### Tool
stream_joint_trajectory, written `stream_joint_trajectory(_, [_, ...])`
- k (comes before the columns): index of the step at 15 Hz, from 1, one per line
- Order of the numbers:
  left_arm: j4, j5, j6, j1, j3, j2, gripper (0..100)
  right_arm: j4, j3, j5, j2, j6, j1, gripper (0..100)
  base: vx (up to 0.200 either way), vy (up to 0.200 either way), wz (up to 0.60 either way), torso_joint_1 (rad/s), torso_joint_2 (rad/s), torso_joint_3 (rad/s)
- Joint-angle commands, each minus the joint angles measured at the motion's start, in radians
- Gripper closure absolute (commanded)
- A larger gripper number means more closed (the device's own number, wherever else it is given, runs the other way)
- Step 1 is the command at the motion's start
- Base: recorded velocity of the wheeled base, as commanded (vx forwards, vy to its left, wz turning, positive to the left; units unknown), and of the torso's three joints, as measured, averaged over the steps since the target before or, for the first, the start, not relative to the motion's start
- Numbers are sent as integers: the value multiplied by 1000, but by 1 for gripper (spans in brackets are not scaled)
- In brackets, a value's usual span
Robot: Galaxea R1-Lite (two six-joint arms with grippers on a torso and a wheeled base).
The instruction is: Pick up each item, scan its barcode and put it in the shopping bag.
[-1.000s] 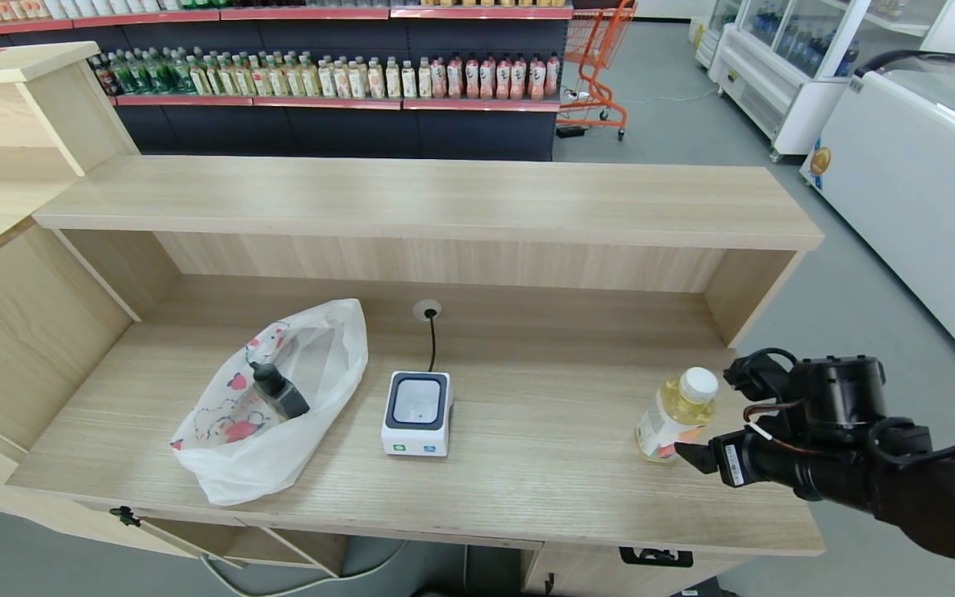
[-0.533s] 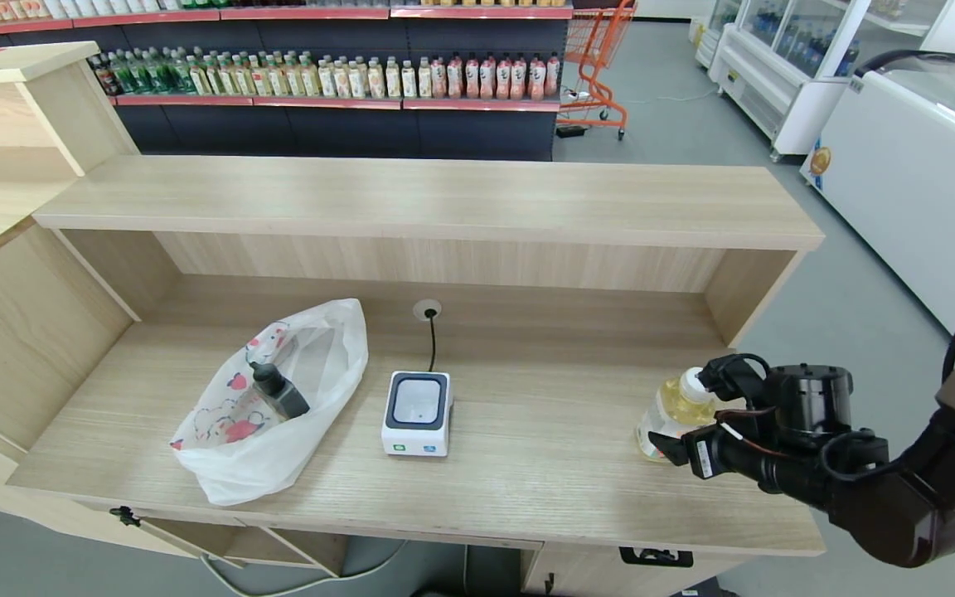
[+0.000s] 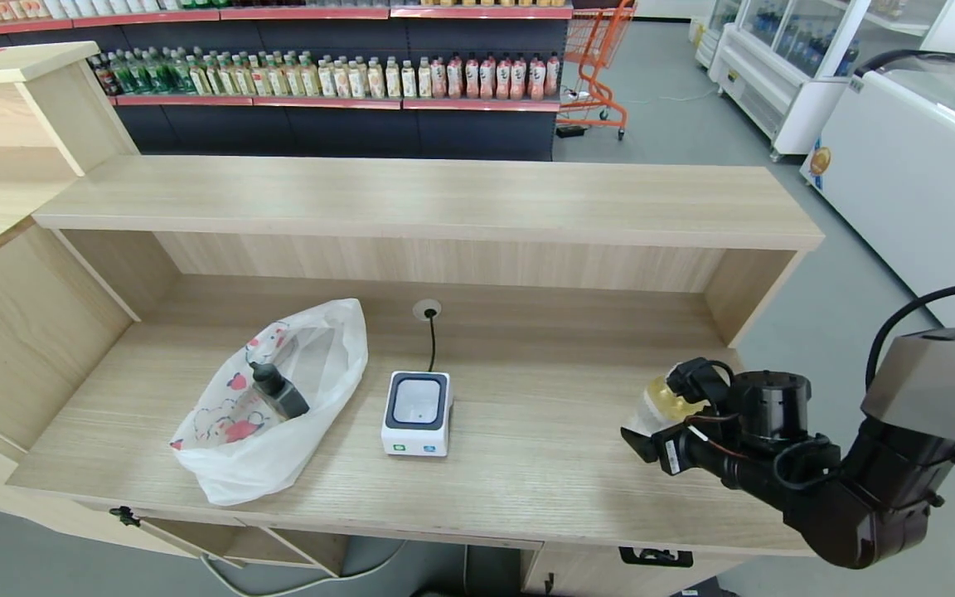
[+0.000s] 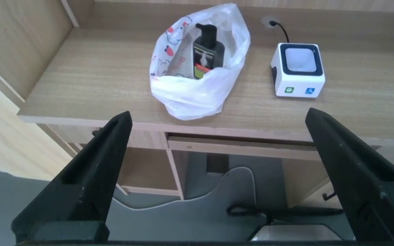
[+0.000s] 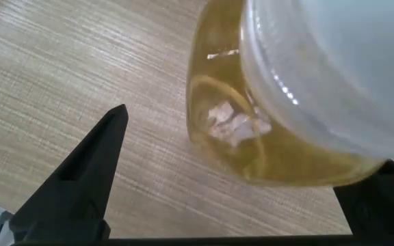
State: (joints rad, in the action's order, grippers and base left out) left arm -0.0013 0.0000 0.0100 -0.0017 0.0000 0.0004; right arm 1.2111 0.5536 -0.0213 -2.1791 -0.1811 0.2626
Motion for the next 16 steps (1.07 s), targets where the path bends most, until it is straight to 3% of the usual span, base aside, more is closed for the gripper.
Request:
stream_joint_trajectory(1, [0, 0, -1, 0, 0, 1, 0, 2, 28, 3, -30, -1, 3, 0, 0, 0, 0, 0, 0, 0])
stream_joint_trajectory(11, [0, 0, -1, 0, 0, 1, 0, 18, 154, -3, -108, -23, 6, 0, 0, 0, 0, 0, 0, 0])
stream_joint_trajectory(12, [0, 0, 1, 0, 0, 1, 0, 28, 167, -3, -116, -23, 6, 100, 0, 0, 0, 0, 0, 0])
stream_joint_trajectory(16, [0, 0, 1, 0, 0, 1, 0, 39, 175, -3, -122, -23, 3, 100, 0, 0, 0, 0, 0, 0])
